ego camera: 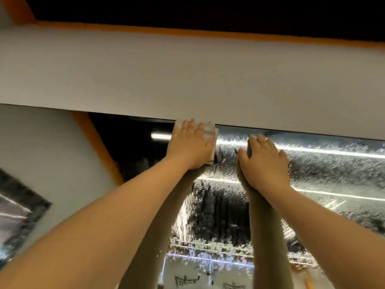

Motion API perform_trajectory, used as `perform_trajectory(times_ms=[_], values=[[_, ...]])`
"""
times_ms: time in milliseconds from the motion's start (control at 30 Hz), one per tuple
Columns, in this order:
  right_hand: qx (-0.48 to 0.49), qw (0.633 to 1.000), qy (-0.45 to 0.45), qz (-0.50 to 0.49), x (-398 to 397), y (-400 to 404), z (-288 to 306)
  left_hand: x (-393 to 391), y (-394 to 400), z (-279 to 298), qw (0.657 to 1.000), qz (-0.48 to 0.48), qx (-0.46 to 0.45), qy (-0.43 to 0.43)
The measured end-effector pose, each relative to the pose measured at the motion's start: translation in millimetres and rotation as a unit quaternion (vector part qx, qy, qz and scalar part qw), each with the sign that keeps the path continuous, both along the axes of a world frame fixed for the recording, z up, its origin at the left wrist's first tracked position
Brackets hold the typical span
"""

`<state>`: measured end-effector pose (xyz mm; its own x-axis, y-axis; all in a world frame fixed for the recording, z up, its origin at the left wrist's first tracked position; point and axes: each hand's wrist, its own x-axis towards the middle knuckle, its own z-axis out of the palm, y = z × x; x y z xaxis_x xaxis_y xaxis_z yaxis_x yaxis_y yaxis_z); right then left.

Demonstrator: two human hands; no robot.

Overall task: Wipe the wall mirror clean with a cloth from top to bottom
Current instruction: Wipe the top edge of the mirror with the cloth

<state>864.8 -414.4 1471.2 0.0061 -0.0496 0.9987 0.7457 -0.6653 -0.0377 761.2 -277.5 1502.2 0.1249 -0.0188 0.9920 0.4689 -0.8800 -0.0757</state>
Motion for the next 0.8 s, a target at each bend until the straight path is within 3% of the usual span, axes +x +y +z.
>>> perform_trajectory(times_ms=[233, 433, 567, 800], values=[[-0.004, 1.0, -0.006, 0.015, -2, -3, -3, -53, 72, -1, 0.997, 0.077, -0.001, -0.024], [-0.006, 1.0, -0.007, 0.014, -1, -3, -4, -100, 142, 0, 0.982, 0.076, -0.132, -0.116], [-0.007, 1.0, -0.002, 0.006, -3, -2, -5, -88, 123, 5, 0.966, 0.097, -0.19, -0.149], [-0.007, 1.0, 0.0, 0.01, -3, -1, -4, -33, 41, 14, 0.981, 0.06, -0.109, -0.146]])
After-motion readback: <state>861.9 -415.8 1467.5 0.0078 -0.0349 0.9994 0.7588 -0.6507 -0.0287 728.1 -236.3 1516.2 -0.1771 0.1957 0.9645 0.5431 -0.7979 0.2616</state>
